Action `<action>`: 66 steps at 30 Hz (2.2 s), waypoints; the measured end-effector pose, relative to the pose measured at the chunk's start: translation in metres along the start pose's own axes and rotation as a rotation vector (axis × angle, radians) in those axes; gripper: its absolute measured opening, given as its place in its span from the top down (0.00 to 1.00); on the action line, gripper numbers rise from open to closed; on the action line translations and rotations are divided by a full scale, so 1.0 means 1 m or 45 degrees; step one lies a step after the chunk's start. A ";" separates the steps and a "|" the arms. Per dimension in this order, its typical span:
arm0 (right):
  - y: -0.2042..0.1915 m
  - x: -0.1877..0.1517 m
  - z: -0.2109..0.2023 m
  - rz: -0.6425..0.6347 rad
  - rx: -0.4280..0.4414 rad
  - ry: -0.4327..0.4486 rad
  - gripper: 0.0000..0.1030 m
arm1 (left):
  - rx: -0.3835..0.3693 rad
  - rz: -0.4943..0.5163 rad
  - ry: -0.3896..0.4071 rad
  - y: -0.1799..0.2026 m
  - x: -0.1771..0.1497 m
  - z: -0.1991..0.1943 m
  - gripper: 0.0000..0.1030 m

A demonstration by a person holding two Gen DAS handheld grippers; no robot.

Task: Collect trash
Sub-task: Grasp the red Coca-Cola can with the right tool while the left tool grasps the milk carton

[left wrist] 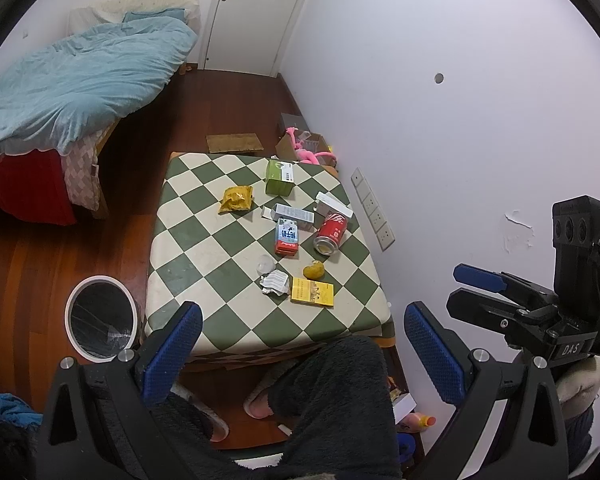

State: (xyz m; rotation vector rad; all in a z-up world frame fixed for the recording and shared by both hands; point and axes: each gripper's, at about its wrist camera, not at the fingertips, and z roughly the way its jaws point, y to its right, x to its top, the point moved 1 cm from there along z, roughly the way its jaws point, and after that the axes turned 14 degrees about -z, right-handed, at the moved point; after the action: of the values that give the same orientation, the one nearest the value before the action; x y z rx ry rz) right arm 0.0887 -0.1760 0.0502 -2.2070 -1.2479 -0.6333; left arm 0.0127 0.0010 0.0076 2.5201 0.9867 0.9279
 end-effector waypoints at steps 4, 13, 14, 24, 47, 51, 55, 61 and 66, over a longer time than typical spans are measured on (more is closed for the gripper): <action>0.000 0.000 0.000 0.001 0.000 0.002 0.00 | -0.001 0.002 0.001 0.000 0.000 0.000 0.00; -0.002 0.002 0.001 0.012 0.002 0.011 0.00 | 0.103 0.002 0.056 -0.003 0.003 0.006 0.00; -0.001 0.003 0.002 0.028 -0.005 0.020 0.00 | 0.152 0.005 0.080 -0.004 0.006 0.010 0.00; 0.096 -0.006 0.064 0.362 -0.336 0.020 0.00 | 0.589 -0.070 0.025 -0.051 0.042 0.157 0.00; 0.357 -0.001 0.358 0.812 -0.491 -0.511 0.36 | 0.828 0.008 -0.370 -0.093 0.085 0.415 0.01; 0.358 -0.010 0.351 0.774 -0.463 -0.536 0.37 | 0.670 0.047 -0.389 -0.057 0.091 0.419 0.01; 0.356 -0.031 0.322 0.692 -0.503 -0.604 0.37 | 0.555 0.098 -0.454 -0.018 0.088 0.440 0.06; 0.365 -0.061 0.298 0.679 -0.536 -0.668 0.37 | 0.473 0.088 -0.617 0.017 0.071 0.483 0.19; 0.371 -0.069 0.300 0.694 -0.537 -0.679 0.37 | 0.515 0.163 -0.626 0.033 0.062 0.499 0.21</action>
State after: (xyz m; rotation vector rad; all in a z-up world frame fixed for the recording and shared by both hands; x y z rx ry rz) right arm 0.4231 -0.1899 -0.2976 -3.0368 -0.6932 -0.0842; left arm 0.3914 0.0074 -0.3250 2.9549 0.9257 0.1069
